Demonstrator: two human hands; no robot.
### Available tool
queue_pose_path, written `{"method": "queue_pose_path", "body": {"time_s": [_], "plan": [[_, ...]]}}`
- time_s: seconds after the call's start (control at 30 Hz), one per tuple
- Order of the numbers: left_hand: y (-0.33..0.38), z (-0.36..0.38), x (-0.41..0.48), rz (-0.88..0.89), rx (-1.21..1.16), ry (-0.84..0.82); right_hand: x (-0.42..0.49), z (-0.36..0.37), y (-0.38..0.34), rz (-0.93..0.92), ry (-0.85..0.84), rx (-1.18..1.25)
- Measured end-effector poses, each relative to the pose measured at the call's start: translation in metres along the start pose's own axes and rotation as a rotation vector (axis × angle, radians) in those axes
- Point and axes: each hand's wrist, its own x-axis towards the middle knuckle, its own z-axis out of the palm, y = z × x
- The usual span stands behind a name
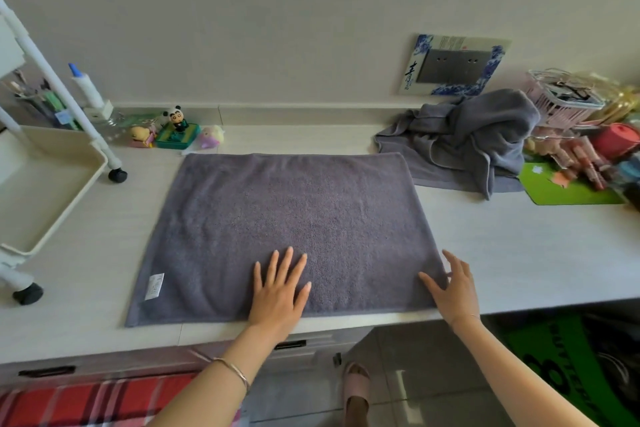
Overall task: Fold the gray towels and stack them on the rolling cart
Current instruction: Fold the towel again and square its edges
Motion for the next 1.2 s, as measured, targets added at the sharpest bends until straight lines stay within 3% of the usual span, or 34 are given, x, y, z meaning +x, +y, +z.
{"method": "queue_pose_path", "body": {"time_s": [0.2, 0.43, 0.53, 0.73, 0.83, 0.9, 0.97, 1.1, 1.2], "plan": [[0.027, 0.002, -0.003, 0.055, 0.037, -0.044, 0.003, -0.016, 0.001, 0.200, -0.134, 0.151], [0.029, -0.003, 0.004, 0.124, -0.058, -0.043, -0.011, -0.024, 0.004, 0.231, -0.028, 0.350], [0.013, -0.009, -0.003, 0.015, -0.160, 0.027, -0.017, -0.018, -0.004, 0.200, -0.040, 0.326], [-0.063, -0.012, -0.035, -0.358, -0.111, 0.115, -0.040, -0.010, -0.077, 0.129, 0.152, 0.514], [-0.094, -0.007, -0.052, -0.352, -0.148, 0.172, -0.047, 0.008, -0.138, -0.002, 0.155, 0.611], [-0.111, -0.005, -0.062, -0.265, -0.385, 0.256, -0.056, 0.028, -0.182, -0.155, 0.122, 0.652], [-0.120, -0.012, -0.066, -0.257, -0.807, 0.305, -0.072, 0.047, -0.221, -0.315, 0.073, 0.661], [-0.142, -0.041, -0.076, -0.515, -1.681, 0.416, -0.128, 0.100, -0.285, -0.581, -0.165, 0.640], [-0.160, -0.052, -0.090, -0.660, -1.864, 0.412, -0.160, 0.154, -0.300, -0.694, -0.379, 0.528]]}}
